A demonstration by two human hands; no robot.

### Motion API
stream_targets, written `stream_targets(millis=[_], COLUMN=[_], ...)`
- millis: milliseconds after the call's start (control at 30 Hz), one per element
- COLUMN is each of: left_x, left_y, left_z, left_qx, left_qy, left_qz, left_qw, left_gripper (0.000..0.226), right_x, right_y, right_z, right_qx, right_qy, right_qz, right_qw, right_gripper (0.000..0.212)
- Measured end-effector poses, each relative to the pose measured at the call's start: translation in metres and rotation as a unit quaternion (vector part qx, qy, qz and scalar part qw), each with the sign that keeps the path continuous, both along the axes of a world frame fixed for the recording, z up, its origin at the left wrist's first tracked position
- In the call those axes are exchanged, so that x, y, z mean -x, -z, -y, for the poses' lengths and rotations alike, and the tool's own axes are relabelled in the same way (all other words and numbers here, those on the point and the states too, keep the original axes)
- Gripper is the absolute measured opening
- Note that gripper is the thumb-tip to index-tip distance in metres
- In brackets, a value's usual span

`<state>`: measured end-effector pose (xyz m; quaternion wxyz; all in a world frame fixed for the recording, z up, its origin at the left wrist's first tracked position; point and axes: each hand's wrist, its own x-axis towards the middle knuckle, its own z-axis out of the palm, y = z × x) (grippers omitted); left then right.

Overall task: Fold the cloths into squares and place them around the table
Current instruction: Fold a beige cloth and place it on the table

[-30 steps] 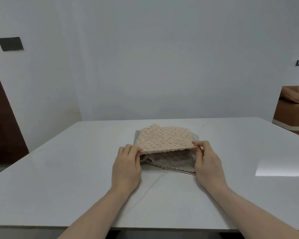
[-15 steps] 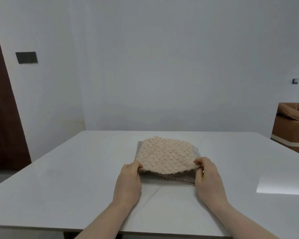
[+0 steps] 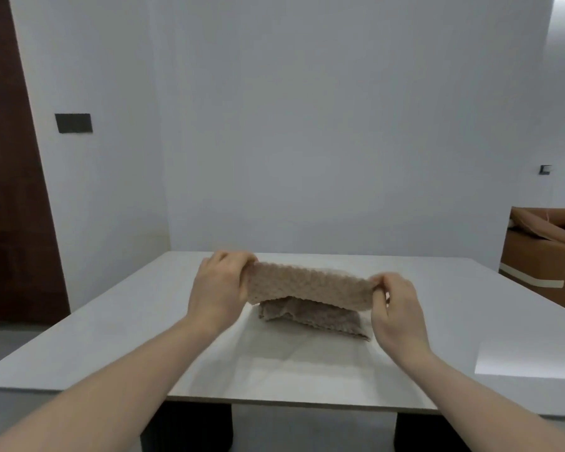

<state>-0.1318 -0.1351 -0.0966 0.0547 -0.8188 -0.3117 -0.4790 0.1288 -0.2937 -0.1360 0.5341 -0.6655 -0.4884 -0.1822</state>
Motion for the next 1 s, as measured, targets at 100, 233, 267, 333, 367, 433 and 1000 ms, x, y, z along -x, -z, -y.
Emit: stream_targets(millis=[100, 233, 267, 333, 367, 433, 1000], left_x=[0.009, 0.020, 0.022, 0.024, 0.025, 0.024, -0.002], left_y=[-0.039, -0.074, -0.079, -0.085, -0.084, -0.077, -0.011], left_z=[0.004, -0.002, -0.003, -0.005, -0.006, -0.011, -0.056], left_qx=[-0.013, 0.009, 0.013, 0.030, 0.044, 0.082, 0.381], left_qy=[0.011, -0.005, -0.011, -0.021, -0.027, -0.043, -0.003], left_qz=[0.056, 0.107, 0.114, 0.116, 0.109, 0.084, 0.103], left_qw=[0.998, 0.994, 0.993, 0.993, 0.993, 0.992, 0.919], left_gripper=[0.007, 0.015, 0.017, 0.021, 0.022, 0.027, 0.020], right_x=[0.006, 0.013, 0.014, 0.014, 0.014, 0.012, -0.025], right_y=[-0.046, -0.087, -0.092, -0.094, -0.092, -0.081, -0.019], right_z=[0.000, -0.001, -0.003, -0.007, -0.010, -0.016, -0.064], right_qx=[-0.063, -0.101, -0.105, -0.101, -0.091, -0.059, 0.096], right_qy=[-0.004, -0.041, -0.047, -0.049, -0.048, -0.037, 0.005], right_qz=[-0.017, -0.057, -0.062, -0.065, -0.068, -0.080, -0.120], right_qw=[0.998, 0.992, 0.991, 0.992, 0.992, 0.994, 0.988], right_gripper=[0.021, 0.014, 0.013, 0.011, 0.010, 0.008, 0.010])
